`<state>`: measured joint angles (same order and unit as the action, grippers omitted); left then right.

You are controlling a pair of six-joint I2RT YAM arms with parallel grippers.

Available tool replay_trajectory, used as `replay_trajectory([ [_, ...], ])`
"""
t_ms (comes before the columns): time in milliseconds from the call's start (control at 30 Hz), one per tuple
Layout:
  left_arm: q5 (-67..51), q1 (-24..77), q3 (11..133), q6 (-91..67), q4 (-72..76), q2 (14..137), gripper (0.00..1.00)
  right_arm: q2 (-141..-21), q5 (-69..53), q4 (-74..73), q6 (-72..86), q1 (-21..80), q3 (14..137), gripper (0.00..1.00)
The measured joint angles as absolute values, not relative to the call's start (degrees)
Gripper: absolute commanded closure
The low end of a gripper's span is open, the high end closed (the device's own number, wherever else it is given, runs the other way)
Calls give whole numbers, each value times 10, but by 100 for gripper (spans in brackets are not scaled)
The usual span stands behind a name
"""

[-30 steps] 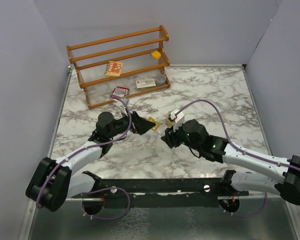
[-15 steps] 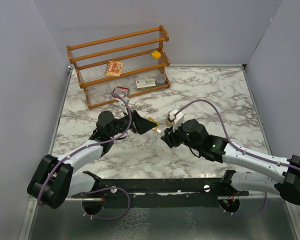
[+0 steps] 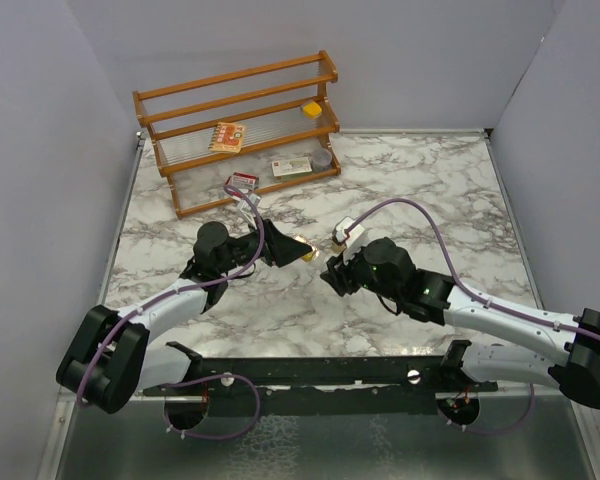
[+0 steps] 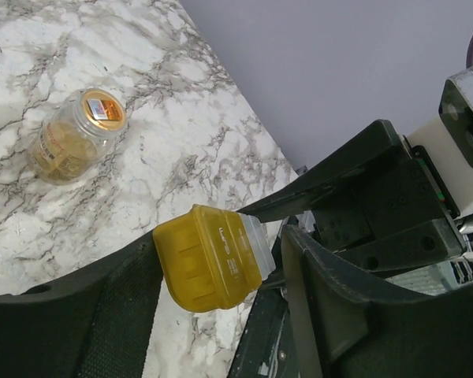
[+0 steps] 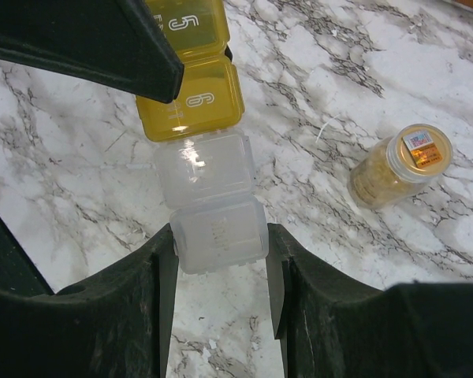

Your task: Sort the pills into containers

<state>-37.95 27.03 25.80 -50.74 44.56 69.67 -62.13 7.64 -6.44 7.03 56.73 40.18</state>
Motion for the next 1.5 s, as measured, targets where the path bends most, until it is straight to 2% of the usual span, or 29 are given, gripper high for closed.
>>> replay_trajectory([
  [133, -380, 270, 258, -508, 446, 697, 44, -621, 79, -65, 67, 568, 403, 99],
  [467, -380, 270, 258, -510, 446, 697, 36, -613, 95, -67, 63, 569, 403, 99],
  [600, -380, 270, 258, -512, 448, 701, 43, -607, 102, -71, 61, 569, 403, 99],
  [733, -381, 270, 258, -516, 449, 706, 55, -604, 105, -72, 61, 569, 403, 99],
  [800, -382, 270, 258, -516, 449, 706, 58, -604, 105, -73, 61, 569, 403, 99],
  [1267, -386, 271, 269, -529, 459, 709, 60, -605, 108, -72, 53, 569, 403, 99],
  [1500, -393, 271, 274, -536, 466, 720, 54, -613, 109, -68, 46, 570, 403, 99],
])
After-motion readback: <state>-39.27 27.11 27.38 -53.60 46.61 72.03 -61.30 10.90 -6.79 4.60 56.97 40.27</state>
